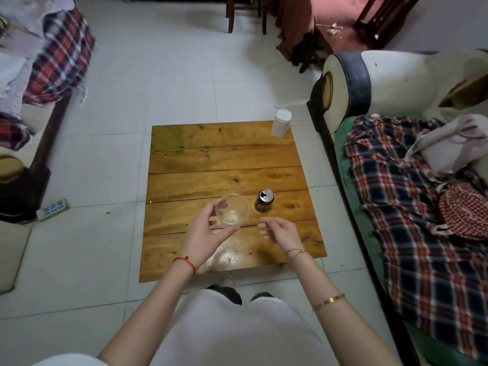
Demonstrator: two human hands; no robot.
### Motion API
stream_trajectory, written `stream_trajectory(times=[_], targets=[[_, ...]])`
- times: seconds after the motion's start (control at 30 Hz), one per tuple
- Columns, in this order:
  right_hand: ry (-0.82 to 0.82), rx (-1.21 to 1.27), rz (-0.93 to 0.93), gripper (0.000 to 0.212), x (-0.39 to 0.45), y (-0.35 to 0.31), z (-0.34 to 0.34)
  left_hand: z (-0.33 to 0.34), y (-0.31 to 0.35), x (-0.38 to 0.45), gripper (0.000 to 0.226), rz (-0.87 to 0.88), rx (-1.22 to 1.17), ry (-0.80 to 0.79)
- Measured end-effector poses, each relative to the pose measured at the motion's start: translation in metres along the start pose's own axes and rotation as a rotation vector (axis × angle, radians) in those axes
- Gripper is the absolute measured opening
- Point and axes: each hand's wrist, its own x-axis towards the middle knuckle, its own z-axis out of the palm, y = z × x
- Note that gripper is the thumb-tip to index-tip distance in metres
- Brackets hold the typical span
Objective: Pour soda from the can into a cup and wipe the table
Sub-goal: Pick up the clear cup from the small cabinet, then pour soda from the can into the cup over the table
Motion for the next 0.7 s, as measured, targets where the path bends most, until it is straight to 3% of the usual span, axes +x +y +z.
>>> stream_trajectory(times=[0.3,0.43,0.7], targets=[[0.248,-0.309,0.084,0.016,0.100,0.009,-0.018,0.003,-0.026,0.044,0.069,-0.124,0.014,0.068],[0.272,-0.400,0.088,0.044,0.137,0.010,-0.021,0.011,-0.046,0.060,0.070,-0.184,0.027,0.114],[0.150,-0.464,0.090,0.087,0.216,0.063,-0.018,0.043,-0.091,0.089,0.070,-0.285,-0.009,0.155]])
